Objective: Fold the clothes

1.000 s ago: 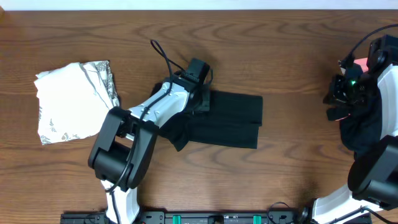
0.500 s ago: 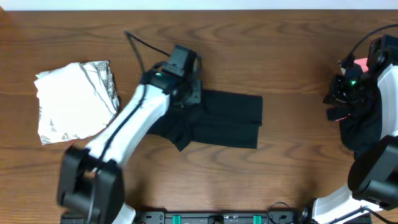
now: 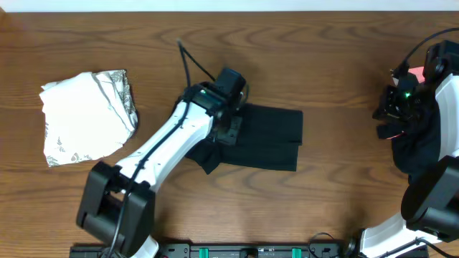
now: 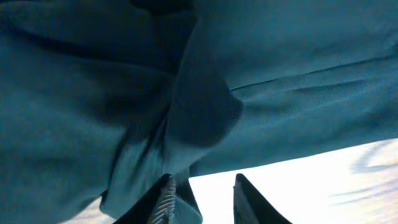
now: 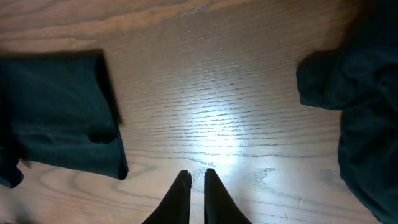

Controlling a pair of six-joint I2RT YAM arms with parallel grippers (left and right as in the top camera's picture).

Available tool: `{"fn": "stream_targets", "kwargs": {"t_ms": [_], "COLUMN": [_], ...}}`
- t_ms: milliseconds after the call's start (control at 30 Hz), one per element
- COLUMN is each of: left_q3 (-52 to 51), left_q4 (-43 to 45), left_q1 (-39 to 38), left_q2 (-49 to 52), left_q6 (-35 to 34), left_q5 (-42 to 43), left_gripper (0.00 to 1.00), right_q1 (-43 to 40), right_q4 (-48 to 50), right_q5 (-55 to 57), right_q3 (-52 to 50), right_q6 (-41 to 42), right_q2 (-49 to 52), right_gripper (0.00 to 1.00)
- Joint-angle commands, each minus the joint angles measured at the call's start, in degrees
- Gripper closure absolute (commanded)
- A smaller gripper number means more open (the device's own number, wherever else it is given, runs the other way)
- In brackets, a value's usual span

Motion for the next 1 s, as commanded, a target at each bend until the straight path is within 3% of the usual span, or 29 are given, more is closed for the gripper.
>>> {"fn": "stream_targets", "kwargs": {"t_ms": [0,367,600,667,700,733,833,967], "left_q3": [-0.35,-0.37,-0.37,-0.37,-0.37,-0.24,0.24,1.70], "left_q4": [-0.13,5.66,7.89,8.28,8.59,8.90,10.05,12.63], "left_q1": [-0.26,-0.26,-0.26,-0.26,-0.26,-0.26,-0.24,-0.20], "left_q2": [2.16,6.69,10.29,10.62,10.60,10.45,9.44,7.15], "left_q6": [3.78,5.62,5.62,5.55,5.55,5.53,5.16,4.87], "left_q5": [-2.95,-6.54,-6.80,-8.96,-10.69,-12.41,-16.55,-17.29], "left_gripper": [0.64,0.52,0.50,0.61,0.73,0.79,0.87,0.89], "right_q1": [-0.02,-0.02,-0.04,-0.04,-0.02,-0.02,-0.02,-0.02], "right_q4": [-0.13,-0.04,-0.07,-0.04,0.00,0.02,0.02,0.00], "right_q5": [-0.63,-0.66,-0.63,-0.63,-0.63,-0.63,-0.63,-0.63], "right_q3": [0.31,0.31,0.31,0.31,0.31,0.31,0.31,0.31], "right_q6": [0.68,0.68,0.68,0.66,0.68,0.66,0.66,0.66], "right_q2": [-1.22,-1.22,-1.22,-1.22,-1.22,-1.22,-1.22,-1.22], "right_gripper": [0.91,0.92,0.91,0.91,0.91,0.91,0.91,0.91]}}
